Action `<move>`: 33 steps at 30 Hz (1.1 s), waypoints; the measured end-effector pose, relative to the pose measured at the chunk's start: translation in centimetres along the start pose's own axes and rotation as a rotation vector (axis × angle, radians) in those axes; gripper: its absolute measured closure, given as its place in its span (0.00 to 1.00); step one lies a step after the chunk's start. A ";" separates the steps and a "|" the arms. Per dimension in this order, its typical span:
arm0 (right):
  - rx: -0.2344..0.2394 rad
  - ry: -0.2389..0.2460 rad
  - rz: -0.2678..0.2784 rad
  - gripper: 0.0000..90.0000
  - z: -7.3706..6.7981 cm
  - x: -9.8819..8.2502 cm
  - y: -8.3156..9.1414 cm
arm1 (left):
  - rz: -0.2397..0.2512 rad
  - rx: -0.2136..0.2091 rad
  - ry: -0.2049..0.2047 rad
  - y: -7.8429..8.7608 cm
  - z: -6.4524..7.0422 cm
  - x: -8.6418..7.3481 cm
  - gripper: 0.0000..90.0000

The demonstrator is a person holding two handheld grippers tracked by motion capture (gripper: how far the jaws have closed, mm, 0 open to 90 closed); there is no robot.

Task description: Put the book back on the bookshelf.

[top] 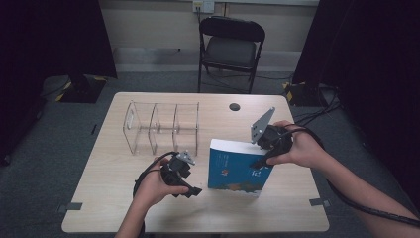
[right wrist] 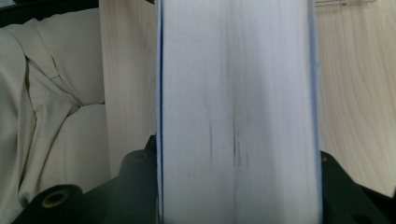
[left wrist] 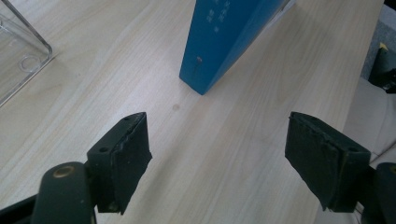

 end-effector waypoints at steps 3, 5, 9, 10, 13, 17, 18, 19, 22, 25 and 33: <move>-0.002 0.000 -0.003 0.64 0.0 0.0 0.0 | -0.011 -0.001 -0.013 0.0 0.0 0.2 0.25; 0.000 0.003 0.005 0.63 0.0 0.0 0.0 | -0.015 -0.004 -0.018 0.0 0.0 0.3 0.25; 0.001 -0.005 0.013 0.62 0.0 -0.1 0.0 | -0.025 0.002 -0.027 0.3 0.0 0.6 0.27; 0.001 -0.007 0.014 0.62 0.0 -0.1 0.0 | -0.021 0.004 -0.031 0.4 0.0 0.7 0.27; 0.000 -0.015 0.019 0.59 0.0 -0.2 0.0 | -0.014 0.003 -0.034 0.6 0.1 1.1 0.28; 0.003 -0.017 0.024 0.57 0.1 -0.3 0.0 | -0.018 0.011 -0.053 1.1 0.1 1.9 0.28; -0.001 -0.022 0.022 0.56 0.1 -0.4 0.1 | -0.019 0.013 -0.061 1.3 0.2 2.2 0.28; 0.001 -0.024 0.026 0.55 0.1 -0.4 0.1 | -0.013 0.016 -0.059 1.4 0.2 2.5 0.28; 0.000 -0.030 0.031 0.54 0.2 -0.6 0.2 | -0.006 0.015 -0.070 1.7 0.2 3.1 0.29; 0.000 -0.028 0.032 0.54 0.3 -0.6 0.2 | 0.003 0.009 -0.075 1.9 0.2 3.7 0.29; 0.006 -0.036 0.042 0.51 0.3 -0.8 0.2 | -0.023 0.004 -0.106 2.9 0.0 5.2 0.29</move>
Point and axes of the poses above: each handheld gripper's, and its own axes: y roughly backward along the jaws, x roughly out of its top, z roughly to its right, the point moved 1 cm from there along -y, roughly forward along the jaws, and after that the axes turned 12 degrees about -y, right-handed, at the moved point
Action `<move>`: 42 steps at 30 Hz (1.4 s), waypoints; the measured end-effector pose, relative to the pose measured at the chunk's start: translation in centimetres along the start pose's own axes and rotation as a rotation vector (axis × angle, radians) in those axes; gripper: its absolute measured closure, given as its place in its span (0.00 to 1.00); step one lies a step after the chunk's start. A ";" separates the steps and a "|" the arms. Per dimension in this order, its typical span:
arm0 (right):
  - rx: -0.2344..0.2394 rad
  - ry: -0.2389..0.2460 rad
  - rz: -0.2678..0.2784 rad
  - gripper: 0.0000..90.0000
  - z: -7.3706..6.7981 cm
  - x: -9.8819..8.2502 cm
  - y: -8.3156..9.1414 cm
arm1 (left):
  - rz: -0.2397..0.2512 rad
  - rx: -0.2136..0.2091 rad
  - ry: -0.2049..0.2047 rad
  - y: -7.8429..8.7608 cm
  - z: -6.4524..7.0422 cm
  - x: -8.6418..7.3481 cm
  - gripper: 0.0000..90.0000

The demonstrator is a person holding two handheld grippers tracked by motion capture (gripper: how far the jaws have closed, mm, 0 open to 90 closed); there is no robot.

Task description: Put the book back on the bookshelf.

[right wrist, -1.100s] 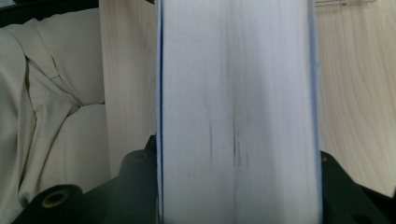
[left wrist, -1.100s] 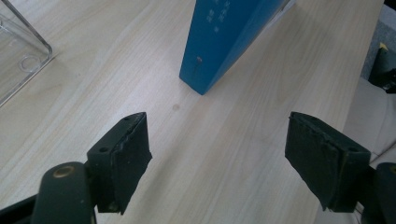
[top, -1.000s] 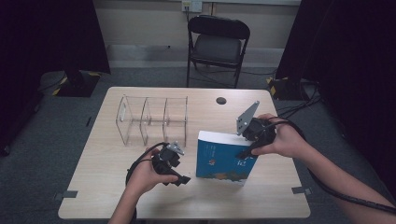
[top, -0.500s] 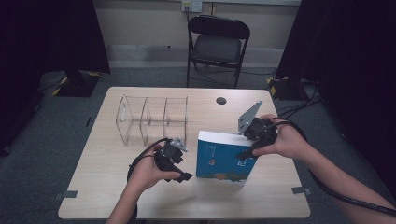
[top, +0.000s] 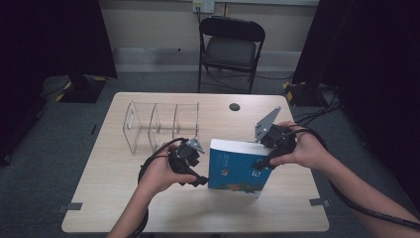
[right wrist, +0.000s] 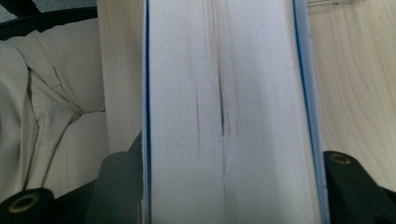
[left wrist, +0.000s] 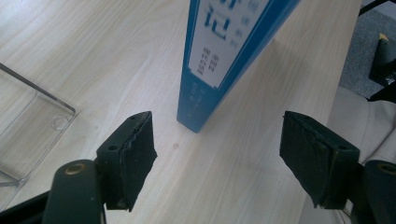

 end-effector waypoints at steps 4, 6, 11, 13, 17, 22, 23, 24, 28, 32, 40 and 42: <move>0.002 0.004 -0.002 0.50 0.0 -0.1 0.0 | 0.006 -0.001 -0.016 0.6 -0.1 0.9 0.29; 0.000 -0.002 0.001 0.50 0.0 -0.1 0.1 | 0.019 -0.006 -0.014 0.8 0.0 1.3 0.29; 0.003 -0.014 0.002 0.50 0.1 -0.5 0.3 | 0.006 -0.010 -0.038 1.2 -0.1 2.2 0.30; 0.005 -0.015 0.003 0.50 0.1 -0.5 0.3 | -0.001 -0.014 -0.046 1.4 -0.2 2.6 0.30; 0.010 -0.015 0.005 0.49 0.2 -0.5 0.2 | -0.003 -0.020 -0.065 2.0 -0.3 3.6 0.30; 0.015 -0.020 0.013 0.49 0.4 -0.6 0.1 | 0.014 -0.026 -0.091 2.5 -0.1 5.1 0.30; 0.019 -0.021 0.017 0.49 0.4 -0.7 0.1 | 0.008 -0.022 -0.101 2.6 -0.1 5.4 0.30; 0.023 -0.026 0.018 0.49 0.5 -0.7 0.0 | 0.007 -0.024 -0.109 2.5 0.1 5.8 0.30; 0.030 -0.029 0.029 0.49 0.5 -0.8 0.0 | 0.000 -0.019 -0.140 2.6 0.2 6.7 0.32; 0.031 -0.038 0.022 0.49 0.4 -0.9 0.0 | -0.004 -0.015 -0.155 2.7 0.2 7.5 0.33; 0.032 -0.058 0.019 0.49 0.6 -1.6 -0.2 | -0.017 -0.016 -0.169 2.5 0.2 8.2 0.38; 0.039 -0.060 0.024 0.49 0.7 -1.9 -0.2 | -0.030 -0.012 -0.168 2.5 0.1 8.3 0.41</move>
Point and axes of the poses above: each handheld gripper's, and its own axes: y roughly backward along the jaws, x roughly out of its top, z roughly to its right, the point moved 1 cm from there along -y, roughly forward along the jaws, and after that the axes turned 12 degrees about -y, right-handed, at the moved point
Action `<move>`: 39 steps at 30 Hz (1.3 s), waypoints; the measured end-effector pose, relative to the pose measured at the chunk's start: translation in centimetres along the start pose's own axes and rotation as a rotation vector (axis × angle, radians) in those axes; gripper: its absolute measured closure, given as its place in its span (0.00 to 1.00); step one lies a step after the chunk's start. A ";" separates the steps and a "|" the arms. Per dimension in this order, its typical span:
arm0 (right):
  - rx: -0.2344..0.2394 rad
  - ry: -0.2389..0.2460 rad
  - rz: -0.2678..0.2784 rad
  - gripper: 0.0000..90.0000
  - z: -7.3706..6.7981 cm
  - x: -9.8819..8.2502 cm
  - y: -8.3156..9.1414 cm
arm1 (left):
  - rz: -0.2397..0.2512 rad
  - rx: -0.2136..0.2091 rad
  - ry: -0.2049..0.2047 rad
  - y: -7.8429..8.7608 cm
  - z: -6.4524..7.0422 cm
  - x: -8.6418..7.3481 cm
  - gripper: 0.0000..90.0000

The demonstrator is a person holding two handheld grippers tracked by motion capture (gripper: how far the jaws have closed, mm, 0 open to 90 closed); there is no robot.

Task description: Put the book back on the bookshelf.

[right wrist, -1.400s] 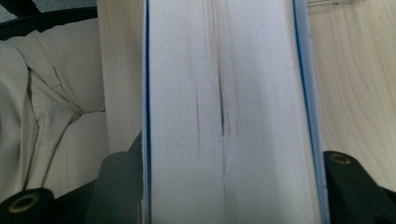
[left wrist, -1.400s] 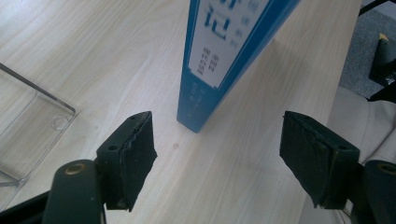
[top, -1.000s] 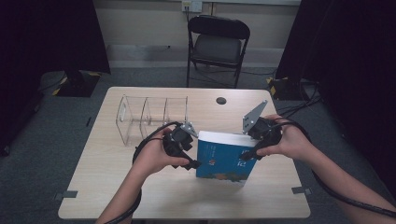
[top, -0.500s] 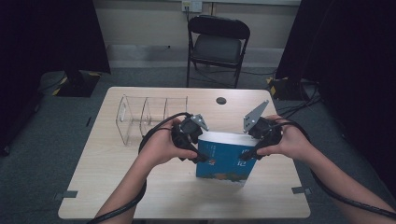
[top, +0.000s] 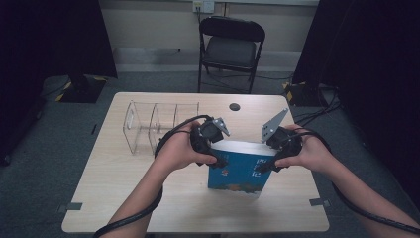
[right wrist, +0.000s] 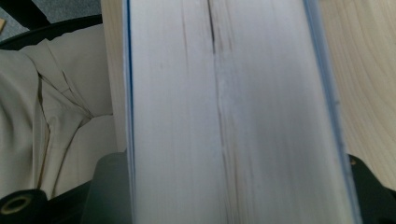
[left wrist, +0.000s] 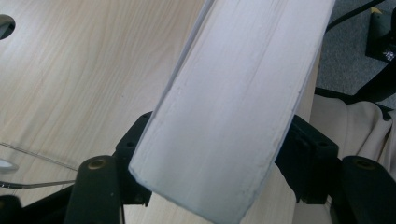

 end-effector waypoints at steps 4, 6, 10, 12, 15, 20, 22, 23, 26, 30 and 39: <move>0.008 -0.006 0.011 0.49 0.1 -0.2 -0.1 | -0.022 0.010 -0.024 0.0 0.0 0.2 0.46; 0.010 -0.004 0.018 0.49 0.1 -0.2 -0.1 | -0.034 0.009 -0.036 0.0 0.0 0.4 0.46; 0.011 -0.007 0.021 0.49 0.1 -0.3 -0.1 | -0.038 0.011 -0.060 -0.1 -0.1 0.4 0.48; 0.007 -0.006 0.024 0.49 0.2 -0.5 -0.1 | -0.034 0.012 -0.059 0.0 0.0 0.3 0.50; 0.004 -0.005 0.033 0.49 0.3 -0.7 -0.1 | -0.034 0.013 -0.050 0.0 0.1 0.3 0.52; -0.004 -0.018 0.045 0.49 0.9 -1.0 -0.1 | -0.040 -0.011 -0.035 0.4 0.9 0.3 0.58; 0.004 -0.026 0.050 0.49 1.1 -1.2 -0.1 | -0.043 -0.018 -0.034 0.5 1.1 0.3 0.59; 0.003 -0.028 0.051 0.49 1.2 -1.3 -0.2 | -0.035 -0.022 -0.025 0.5 1.0 0.2 0.59; -0.002 -0.027 0.052 0.49 1.3 -1.5 -0.3 | -0.028 -0.038 -0.017 0.4 0.7 0.4 0.57; 0.001 -0.026 0.051 0.49 1.3 -1.6 -0.3 | -0.050 -0.046 -0.044 -0.2 0.8 1.3 0.56; 0.016 -0.023 0.083 0.47 1.6 -2.4 -0.2 | -0.109 -0.082 -0.038 -1.2 0.5 2.0 0.61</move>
Point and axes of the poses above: each handheld gripper's, and its own axes: y roughly backward along the jaws, x roughly out of its top, z roughly to its right, the point moved 1 cm from there along -y, roughly forward along the jaws, and after that the axes turned 12 degrees about -y, right-handed, at the moved point
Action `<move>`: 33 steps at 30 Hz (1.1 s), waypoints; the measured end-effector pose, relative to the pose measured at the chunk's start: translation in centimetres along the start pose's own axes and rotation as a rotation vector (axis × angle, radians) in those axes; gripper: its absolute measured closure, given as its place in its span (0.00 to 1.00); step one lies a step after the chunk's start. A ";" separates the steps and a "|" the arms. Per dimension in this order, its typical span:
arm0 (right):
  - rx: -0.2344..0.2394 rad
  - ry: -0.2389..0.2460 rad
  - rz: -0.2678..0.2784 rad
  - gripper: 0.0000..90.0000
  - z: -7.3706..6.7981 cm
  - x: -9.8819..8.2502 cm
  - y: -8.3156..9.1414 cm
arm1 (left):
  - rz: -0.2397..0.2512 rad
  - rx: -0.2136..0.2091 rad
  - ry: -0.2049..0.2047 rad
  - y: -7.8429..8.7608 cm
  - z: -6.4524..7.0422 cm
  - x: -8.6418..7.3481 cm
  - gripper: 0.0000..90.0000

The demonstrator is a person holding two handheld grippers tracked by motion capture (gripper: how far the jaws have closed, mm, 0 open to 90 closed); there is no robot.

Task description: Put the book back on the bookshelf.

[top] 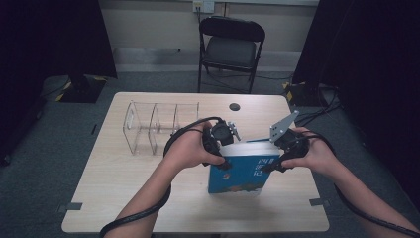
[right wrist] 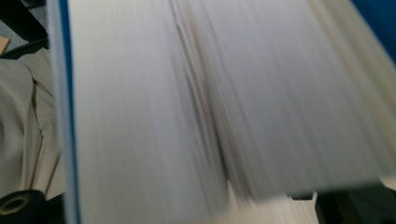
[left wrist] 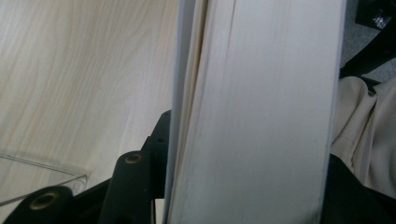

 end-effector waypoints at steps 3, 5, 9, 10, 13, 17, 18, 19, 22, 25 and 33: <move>-0.009 -0.011 0.017 0.44 0.2 -0.5 0.0 | -0.016 0.015 0.013 0.0 0.2 0.1 0.64; -0.013 -0.011 0.026 0.41 0.3 -0.7 0.1 | -0.024 0.029 0.020 0.1 0.5 0.2 0.65; -0.013 -0.030 0.043 0.38 0.6 -1.1 0.1 | -0.034 0.046 0.034 0.3 0.8 -0.1 0.66; -0.013 -0.037 0.045 0.37 0.7 -1.3 0.2 | -0.044 0.045 0.034 0.4 0.8 -0.2 0.66; -0.017 -0.048 0.069 0.35 0.9 -1.8 0.2 | -0.053 0.048 0.067 0.8 0.9 -0.7 0.67; -0.029 -0.061 0.094 0.32 1.3 -2.3 0.0 | -0.072 0.056 0.105 1.4 0.9 -1.8 0.68; -0.029 -0.061 0.094 0.32 1.3 -2.3 0.0 | -0.070 0.059 0.114 1.5 0.9 -2.0 0.68; -0.026 -0.061 0.100 0.32 1.3 -2.3 -0.1 | -0.064 0.054 0.116 1.5 0.8 -2.1 0.68; -0.036 -0.062 0.126 0.30 1.4 -2.6 -0.4 | -0.068 0.052 0.124 1.5 0.8 -2.0 0.67; -0.041 -0.069 0.149 0.27 1.5 -3.0 -0.9 | -0.078 0.051 0.134 1.5 0.7 -2.0 0.66; -0.038 -0.101 0.161 0.26 1.9 -4.7 -2.3 | -0.090 0.047 0.120 1.3 0.5 -1.8 0.65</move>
Point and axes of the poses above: each handheld gripper's, and its own axes: y roughly backward along the jaws, x roughly out of its top, z roughly to its right, the point moved 1 cm from there along -y, roughly forward along the jaws, and after that the axes turned 12 degrees about -y, right-handed, at the moved point
